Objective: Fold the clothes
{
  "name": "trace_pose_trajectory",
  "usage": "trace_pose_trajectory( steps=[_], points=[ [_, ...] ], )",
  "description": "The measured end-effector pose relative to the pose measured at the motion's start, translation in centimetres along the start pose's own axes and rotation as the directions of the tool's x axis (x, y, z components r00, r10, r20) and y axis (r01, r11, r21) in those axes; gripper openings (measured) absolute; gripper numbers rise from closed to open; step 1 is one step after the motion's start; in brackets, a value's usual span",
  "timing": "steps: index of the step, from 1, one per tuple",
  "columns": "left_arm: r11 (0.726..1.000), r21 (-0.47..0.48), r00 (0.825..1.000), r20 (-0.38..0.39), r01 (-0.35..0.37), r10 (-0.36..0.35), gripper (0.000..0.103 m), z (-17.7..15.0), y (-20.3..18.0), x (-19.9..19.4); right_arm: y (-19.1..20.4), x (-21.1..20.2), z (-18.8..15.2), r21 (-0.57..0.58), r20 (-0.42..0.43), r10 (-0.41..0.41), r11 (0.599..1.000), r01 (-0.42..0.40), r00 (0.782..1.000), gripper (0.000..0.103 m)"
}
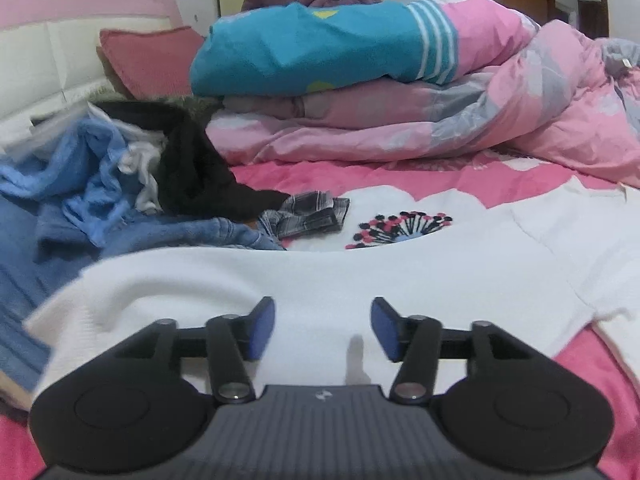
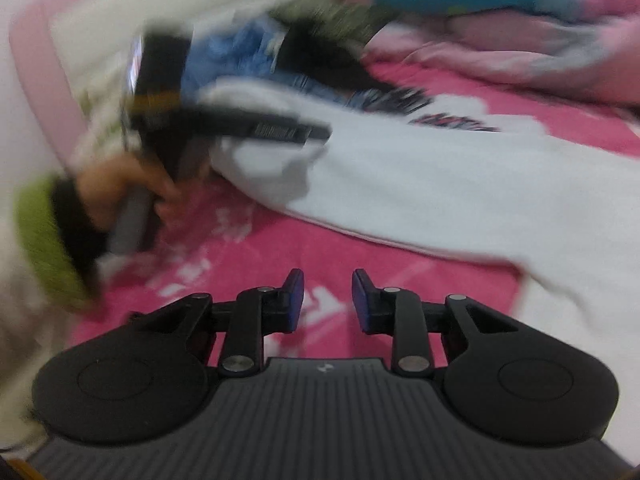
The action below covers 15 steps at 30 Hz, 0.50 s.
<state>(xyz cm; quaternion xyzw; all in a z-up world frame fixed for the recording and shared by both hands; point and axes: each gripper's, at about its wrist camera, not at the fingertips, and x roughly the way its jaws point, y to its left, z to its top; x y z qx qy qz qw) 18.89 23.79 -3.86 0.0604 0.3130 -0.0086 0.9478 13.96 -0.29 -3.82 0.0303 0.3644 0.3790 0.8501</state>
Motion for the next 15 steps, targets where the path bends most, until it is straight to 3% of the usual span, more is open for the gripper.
trace_pose_trajectory(
  steps=[3,7,11,15],
  points=[
    [1.000,-0.002,0.999,0.040,-0.007,0.007,0.071,-0.1,-0.9,-3.3,-2.3,-6.3,-1.5,0.125,0.077,-0.009,0.992,-0.001,0.997,0.027],
    [0.998,-0.035,0.997,0.067,0.045,-0.043,0.086,-0.6,-3.0,-7.7,-5.6,-14.6,-5.4,0.251,0.144,-0.166,0.960,0.127,0.975,0.038],
    [0.992,-0.039,0.990,0.078,0.124,-0.121,0.093,-1.7,-7.8,-11.8,-9.0,-21.9,-10.0,0.413,0.183,-0.329,0.881,0.231,0.927,0.048],
    [0.972,-0.048,0.972,0.057,0.230,-0.227,0.097,-3.5,-14.2,-14.1,-11.4,-27.2,-14.7,0.532,0.170,-0.481,0.780,0.331,0.860,0.061]
  ],
)
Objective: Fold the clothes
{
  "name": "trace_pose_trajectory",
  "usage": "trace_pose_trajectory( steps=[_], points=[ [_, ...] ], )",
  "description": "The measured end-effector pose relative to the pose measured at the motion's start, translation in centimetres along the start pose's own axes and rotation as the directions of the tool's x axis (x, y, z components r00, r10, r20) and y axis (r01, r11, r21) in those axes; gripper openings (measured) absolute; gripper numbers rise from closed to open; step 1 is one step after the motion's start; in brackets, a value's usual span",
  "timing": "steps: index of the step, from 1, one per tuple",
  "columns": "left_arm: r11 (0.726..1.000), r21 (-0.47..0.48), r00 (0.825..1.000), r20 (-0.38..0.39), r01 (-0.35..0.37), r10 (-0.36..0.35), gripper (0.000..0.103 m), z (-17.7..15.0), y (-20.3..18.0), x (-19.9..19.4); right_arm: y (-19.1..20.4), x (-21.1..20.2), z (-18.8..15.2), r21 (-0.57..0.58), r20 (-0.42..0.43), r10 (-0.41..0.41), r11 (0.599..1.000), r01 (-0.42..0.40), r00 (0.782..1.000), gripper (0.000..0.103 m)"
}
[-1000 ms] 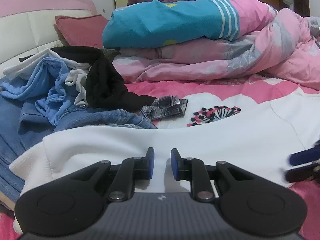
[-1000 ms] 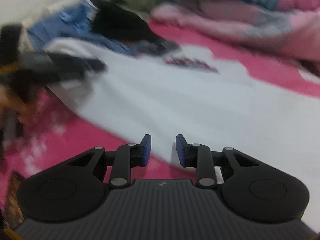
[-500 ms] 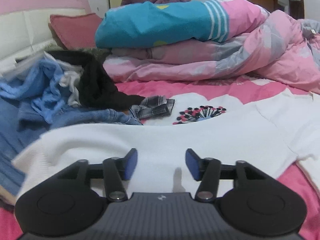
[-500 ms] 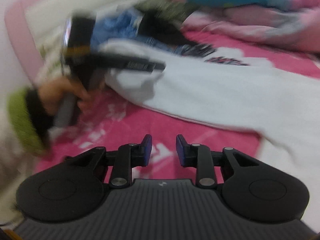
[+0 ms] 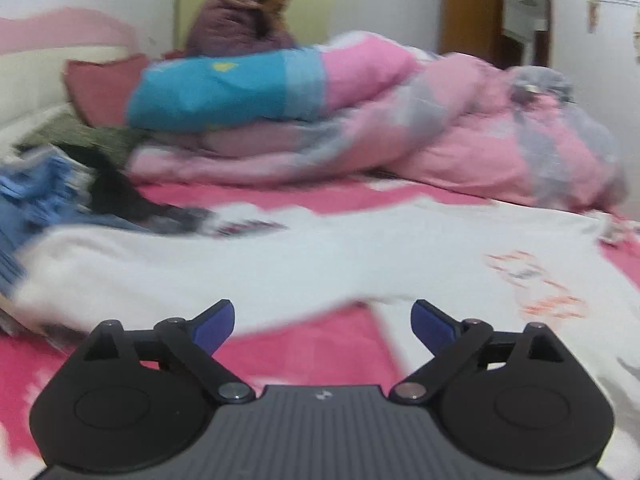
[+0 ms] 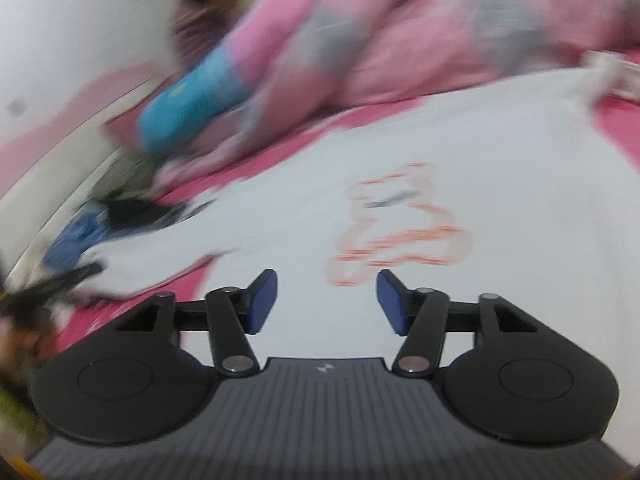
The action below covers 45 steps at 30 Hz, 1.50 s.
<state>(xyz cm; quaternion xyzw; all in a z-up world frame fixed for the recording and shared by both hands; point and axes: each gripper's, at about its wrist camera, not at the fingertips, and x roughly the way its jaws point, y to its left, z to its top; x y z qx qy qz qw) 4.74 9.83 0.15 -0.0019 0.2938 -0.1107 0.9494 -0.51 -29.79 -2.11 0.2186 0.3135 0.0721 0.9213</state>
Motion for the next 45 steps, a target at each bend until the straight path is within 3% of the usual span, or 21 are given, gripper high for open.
trace_pose_trajectory(
  steps=[2,4,8,11,14,18,20,22,23,27,30,34,40,45],
  points=[
    [0.999,-0.022,0.998,-0.024,0.050,-0.050,0.099,-1.2,-3.0,0.2,-1.9,-1.4,-0.6,0.021,0.017,-0.085,0.996,0.085,0.996,0.067],
    [0.995,-0.038,0.994,-0.058,0.090,-0.092,0.099,-2.0,-5.6,0.7,-3.6,-2.7,-1.3,0.036,0.026,-0.139,0.990,0.138,0.990,0.078],
    [0.991,-0.034,0.983,-0.130,0.130,-0.133,0.099,-3.9,-9.8,1.8,-6.2,-4.6,-2.5,0.073,0.030,-0.175,0.982,0.173,0.984,0.083],
    [0.994,-0.006,0.986,-0.128,0.106,-0.106,0.099,-5.7,-11.3,1.6,-7.0,-5.3,-3.4,0.080,0.042,-0.182,0.981,0.179,0.982,0.084],
    [0.999,0.005,0.993,-0.102,0.054,-0.053,0.097,-7.6,-11.5,0.5,-6.8,-5.7,-4.1,0.059,0.055,-0.167,0.985,0.164,0.984,0.084],
    [0.997,-0.070,0.994,-0.109,-0.025,0.018,0.087,-9.5,-9.7,-1.6,-5.8,-5.2,-4.7,0.012,0.043,-0.146,0.989,0.146,0.988,0.084],
    [0.988,-0.154,0.992,-0.125,-0.013,-0.006,0.072,-10.5,-7.9,-2.9,-5.2,-4.9,-5.0,-0.001,0.037,-0.126,0.992,0.126,0.991,0.084],
    [0.978,-0.208,0.987,-0.152,0.012,-0.045,0.067,-11.7,-6.8,-3.9,-4.5,-4.3,-5.2,-0.014,0.030,-0.103,0.995,0.103,0.994,0.084],
    [0.975,-0.220,0.986,-0.160,0.018,-0.054,0.060,-12.2,-6.6,-4.2,-4.2,-4.1,-5.3,-0.018,0.023,-0.094,0.995,0.094,0.995,0.084],
    [0.970,-0.238,0.985,-0.154,0.044,-0.083,0.051,-13.9,-6.4,-5.4,-3.0,-3.3,-5.9,-0.046,0.001,-0.056,0.997,0.056,0.998,0.084],
    [0.960,-0.264,0.981,-0.144,0.091,-0.132,0.035,-14.2,-6.6,-6.1,-2.3,-2.9,-6.3,-0.060,-0.016,-0.044,0.997,0.043,0.999,0.084],
    [0.959,-0.263,0.976,-0.158,0.108,-0.153,0.035,-14.9,-7.3,-6.3,-1.6,-3.1,-6.5,-0.074,-0.013,-0.029,0.997,0.028,0.999,0.084],
    [0.955,-0.270,0.974,-0.152,0.122,-0.167,0.042,-15.9,-7.4,-6.7,-1.6,-3.6,-6.3,-0.079,-0.013,-0.066,0.995,0.065,0.998,0.084],
    [0.953,-0.265,0.971,-0.145,0.147,-0.190,0.041,-16.3,-7.4,-7.0,-2.8,-5.9,-5.6,-0.069,0.057,-0.116,0.990,0.120,0.992,0.083]
  ],
)
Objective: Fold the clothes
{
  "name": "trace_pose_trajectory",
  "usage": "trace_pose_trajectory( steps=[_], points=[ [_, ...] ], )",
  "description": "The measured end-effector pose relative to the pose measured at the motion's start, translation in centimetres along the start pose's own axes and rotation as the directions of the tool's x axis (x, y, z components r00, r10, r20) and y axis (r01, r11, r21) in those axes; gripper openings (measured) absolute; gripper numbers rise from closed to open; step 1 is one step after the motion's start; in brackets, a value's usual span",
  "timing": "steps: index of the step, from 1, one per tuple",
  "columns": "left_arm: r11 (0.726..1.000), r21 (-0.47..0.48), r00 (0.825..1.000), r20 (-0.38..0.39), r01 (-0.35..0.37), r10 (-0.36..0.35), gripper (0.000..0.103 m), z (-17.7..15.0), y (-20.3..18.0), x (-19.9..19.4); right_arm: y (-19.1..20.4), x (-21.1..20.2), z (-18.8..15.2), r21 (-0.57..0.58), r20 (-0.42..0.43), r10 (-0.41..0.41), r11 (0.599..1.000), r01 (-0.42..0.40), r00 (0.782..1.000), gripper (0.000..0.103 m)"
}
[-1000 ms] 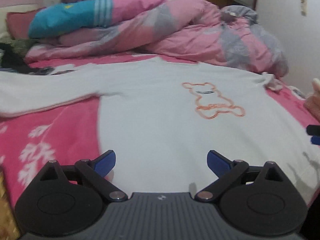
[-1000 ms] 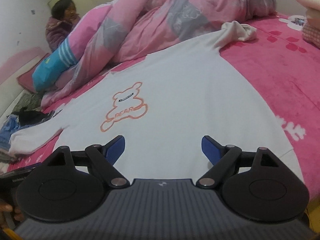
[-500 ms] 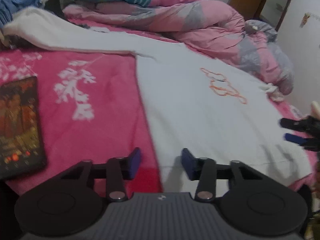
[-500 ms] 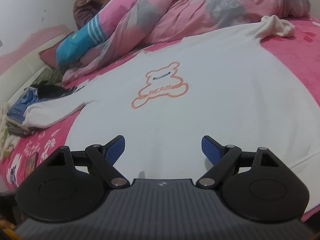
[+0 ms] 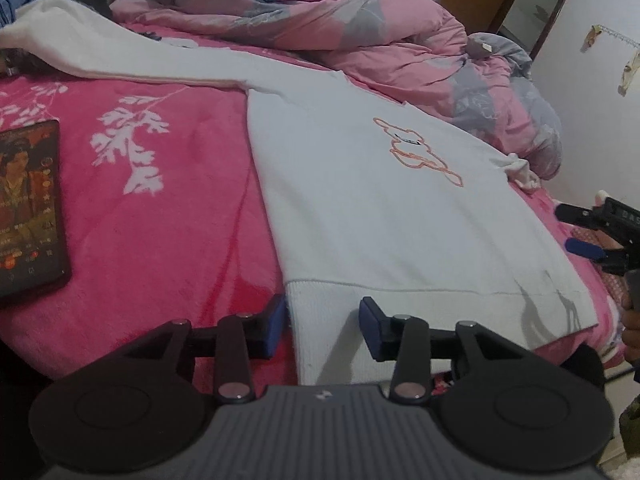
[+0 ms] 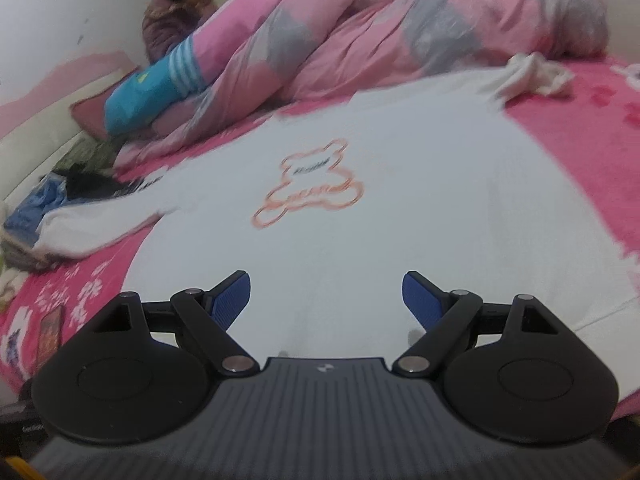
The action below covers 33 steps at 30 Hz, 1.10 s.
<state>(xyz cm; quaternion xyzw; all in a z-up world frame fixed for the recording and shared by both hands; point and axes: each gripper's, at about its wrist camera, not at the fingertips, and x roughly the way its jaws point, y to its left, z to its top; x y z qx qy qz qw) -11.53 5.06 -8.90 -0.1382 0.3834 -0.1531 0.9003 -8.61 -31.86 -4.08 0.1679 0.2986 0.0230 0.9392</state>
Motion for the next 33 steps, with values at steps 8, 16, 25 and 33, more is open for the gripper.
trace_pose_trajectory(
  steps=[8,16,25,33],
  points=[
    [0.997,-0.058,0.998,-0.014,0.058,-0.059,0.039,-0.3,0.9,-0.1,-11.0,-4.7,-0.1,0.242,0.028,-0.149,0.960,0.138,0.988,0.083],
    [0.998,-0.049,0.999,-0.017,0.050,-0.051,0.050,-0.2,0.5,0.2,-19.2,-4.9,-2.9,0.447,-0.016,-0.152,0.883,0.143,0.988,0.063],
    [0.999,-0.039,1.000,-0.012,-0.011,0.011,0.014,-0.2,-0.1,0.2,-17.9,-5.1,-3.3,0.320,-0.062,-0.111,0.939,0.125,0.992,0.019],
    [0.975,-0.206,0.996,0.009,0.085,-0.085,0.006,0.9,0.9,-2.6,-15.8,-7.7,-1.8,0.271,0.011,-0.092,0.959,0.085,0.996,0.004]
  ],
)
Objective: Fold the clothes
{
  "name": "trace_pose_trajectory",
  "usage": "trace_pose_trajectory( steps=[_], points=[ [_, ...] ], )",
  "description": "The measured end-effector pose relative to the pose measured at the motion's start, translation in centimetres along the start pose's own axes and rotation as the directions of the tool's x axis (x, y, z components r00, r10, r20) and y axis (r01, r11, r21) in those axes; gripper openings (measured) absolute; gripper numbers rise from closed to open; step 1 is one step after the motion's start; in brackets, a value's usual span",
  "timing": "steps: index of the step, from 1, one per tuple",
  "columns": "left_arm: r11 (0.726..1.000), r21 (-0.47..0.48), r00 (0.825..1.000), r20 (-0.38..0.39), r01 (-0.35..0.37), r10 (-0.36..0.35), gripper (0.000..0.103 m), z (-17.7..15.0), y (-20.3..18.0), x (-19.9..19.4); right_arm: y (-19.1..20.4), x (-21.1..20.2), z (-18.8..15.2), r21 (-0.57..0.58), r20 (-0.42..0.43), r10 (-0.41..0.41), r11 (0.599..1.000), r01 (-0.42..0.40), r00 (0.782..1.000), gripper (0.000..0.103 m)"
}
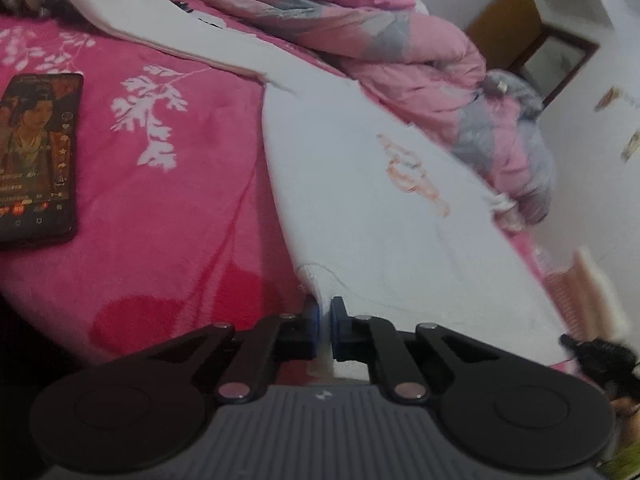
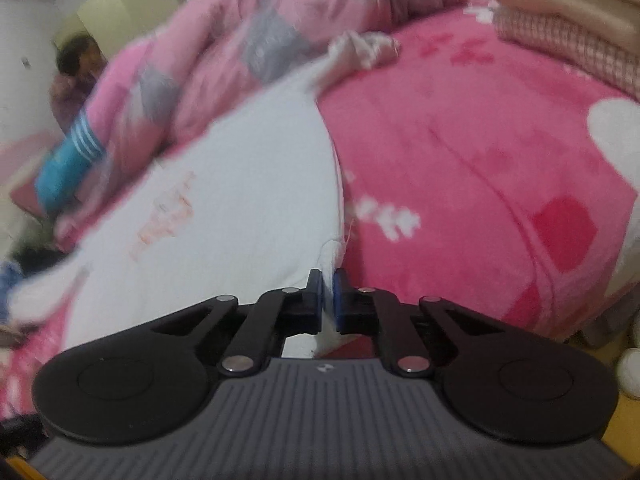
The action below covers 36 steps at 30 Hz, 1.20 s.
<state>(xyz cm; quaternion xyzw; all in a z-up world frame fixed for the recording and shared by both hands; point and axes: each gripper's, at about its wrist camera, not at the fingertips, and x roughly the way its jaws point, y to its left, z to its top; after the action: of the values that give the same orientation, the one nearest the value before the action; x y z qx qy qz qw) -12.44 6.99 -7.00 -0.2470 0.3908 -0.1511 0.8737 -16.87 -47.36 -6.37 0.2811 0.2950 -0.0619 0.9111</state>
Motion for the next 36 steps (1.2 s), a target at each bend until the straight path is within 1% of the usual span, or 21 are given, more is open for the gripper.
trace_pose_trajectory(
  steps=[2,4,6,11,16,18,21,23,27,29,31,33,36],
  points=[
    [1.000,0.014,1.000,-0.008,0.017,-0.017,0.005,0.0,-0.3,-0.6,0.3,-1.1,0.4,-0.004,0.015,0.011,1.000,-0.011,1.000,0.004],
    [0.999,0.026,1.000,-0.022,0.020,-0.019,0.005,-0.1,-0.5,-0.6,0.2,-1.2,0.3,-0.014,0.002,-0.008,1.000,0.008,1.000,0.004],
    [0.999,0.032,0.999,-0.030,0.011,-0.010,0.005,-0.2,-0.5,-0.5,-0.2,-0.8,0.2,-0.001,-0.016,-0.015,1.000,0.015,1.000,0.004],
    [1.000,0.004,0.998,-0.060,-0.009,0.009,0.005,-0.6,0.6,0.4,-0.9,-0.4,0.0,0.021,-0.028,-0.013,1.000,0.014,1.000,0.004],
    [0.999,0.028,0.997,-0.069,-0.027,0.029,0.006,-0.9,0.9,0.9,-1.9,0.8,-0.9,0.027,-0.064,-0.038,0.999,0.040,0.997,0.004],
    [0.999,0.031,0.997,-0.067,-0.024,0.026,0.005,-0.8,0.9,0.8,-2.1,1.0,-1.1,0.025,-0.069,-0.048,0.998,0.049,0.997,0.004],
    [0.999,0.054,0.999,-0.039,-0.005,0.007,0.005,-0.2,0.3,-0.2,-1.3,0.0,-0.5,0.012,-0.031,-0.038,0.999,0.039,0.999,0.004],
    [0.998,0.060,1.000,-0.019,0.014,-0.013,0.005,0.2,-0.1,-1.0,-0.6,-1.3,0.5,0.009,0.007,-0.015,1.000,0.015,1.000,0.003],
    [0.998,0.038,0.998,0.031,0.054,-0.055,0.004,1.5,-0.3,-2.9,0.6,-3.8,2.5,0.003,0.079,0.033,0.999,-0.034,0.996,0.002],
    [0.998,0.032,0.997,0.041,0.059,-0.060,0.004,1.7,-0.1,-3.2,0.9,-4.6,3.0,-0.001,0.093,0.055,0.998,-0.055,0.994,0.002],
    [0.999,0.027,0.999,-0.012,0.035,-0.035,0.004,1.1,0.3,-2.0,0.7,-4.0,2.5,-0.015,0.064,0.031,0.999,-0.030,0.997,0.002],
    [1.000,0.012,0.998,-0.068,0.019,-0.019,0.004,0.3,0.9,-0.8,0.0,-2.9,1.8,-0.017,0.025,-0.002,1.000,0.002,1.000,0.002],
    [0.999,0.029,0.994,-0.104,-0.013,0.016,0.004,-0.4,1.6,0.8,-1.8,-0.6,-0.1,0.008,-0.049,-0.050,0.999,0.050,0.998,0.002]
  ],
)
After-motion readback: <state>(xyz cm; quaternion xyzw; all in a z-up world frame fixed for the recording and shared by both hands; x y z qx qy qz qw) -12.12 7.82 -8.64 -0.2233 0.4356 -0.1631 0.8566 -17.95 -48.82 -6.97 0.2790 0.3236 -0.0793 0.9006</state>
